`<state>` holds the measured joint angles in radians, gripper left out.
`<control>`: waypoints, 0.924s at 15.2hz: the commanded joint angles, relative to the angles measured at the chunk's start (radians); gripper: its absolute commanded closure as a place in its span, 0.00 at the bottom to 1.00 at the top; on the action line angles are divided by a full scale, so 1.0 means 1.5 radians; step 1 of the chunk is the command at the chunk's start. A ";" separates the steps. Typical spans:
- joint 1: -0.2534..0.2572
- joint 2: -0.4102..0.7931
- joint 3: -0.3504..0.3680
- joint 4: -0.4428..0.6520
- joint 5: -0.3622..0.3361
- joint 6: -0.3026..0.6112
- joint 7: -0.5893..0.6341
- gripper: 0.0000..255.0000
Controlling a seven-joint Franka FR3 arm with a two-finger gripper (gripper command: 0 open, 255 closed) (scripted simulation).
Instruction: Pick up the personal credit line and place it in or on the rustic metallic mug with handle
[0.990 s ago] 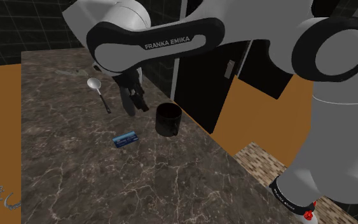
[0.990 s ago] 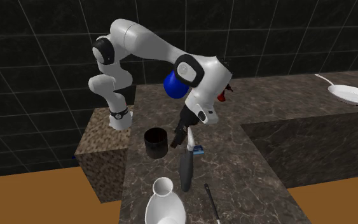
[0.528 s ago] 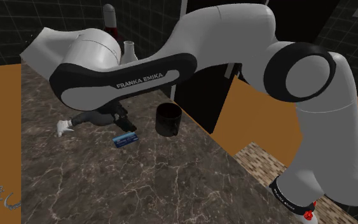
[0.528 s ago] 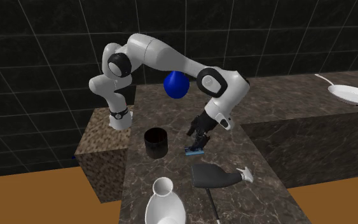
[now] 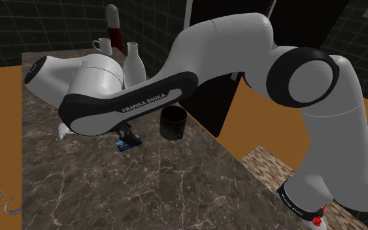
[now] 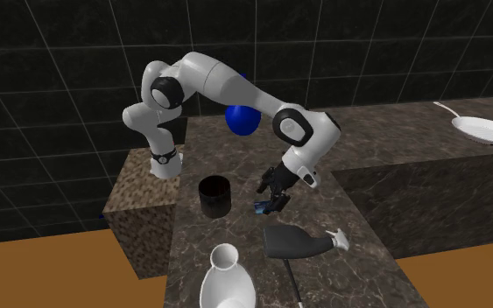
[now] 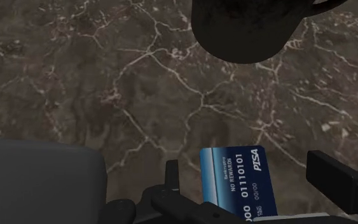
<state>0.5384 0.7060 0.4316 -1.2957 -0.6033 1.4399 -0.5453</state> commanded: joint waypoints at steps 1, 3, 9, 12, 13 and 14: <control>-0.013 -0.011 0.001 -0.039 0.000 0.027 0.006 0.00; -0.013 -0.011 0.001 -0.040 0.000 0.027 0.006 0.00; -0.013 -0.011 0.001 -0.039 0.000 0.027 0.006 0.00; -0.013 -0.011 0.001 -0.039 0.000 0.027 0.006 1.00; -0.013 -0.011 0.001 -0.039 0.000 0.027 0.006 1.00; -0.013 -0.011 0.001 -0.039 0.000 0.027 0.006 1.00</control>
<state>0.5190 0.6894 0.4326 -1.3546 -0.6031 1.4804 -0.5357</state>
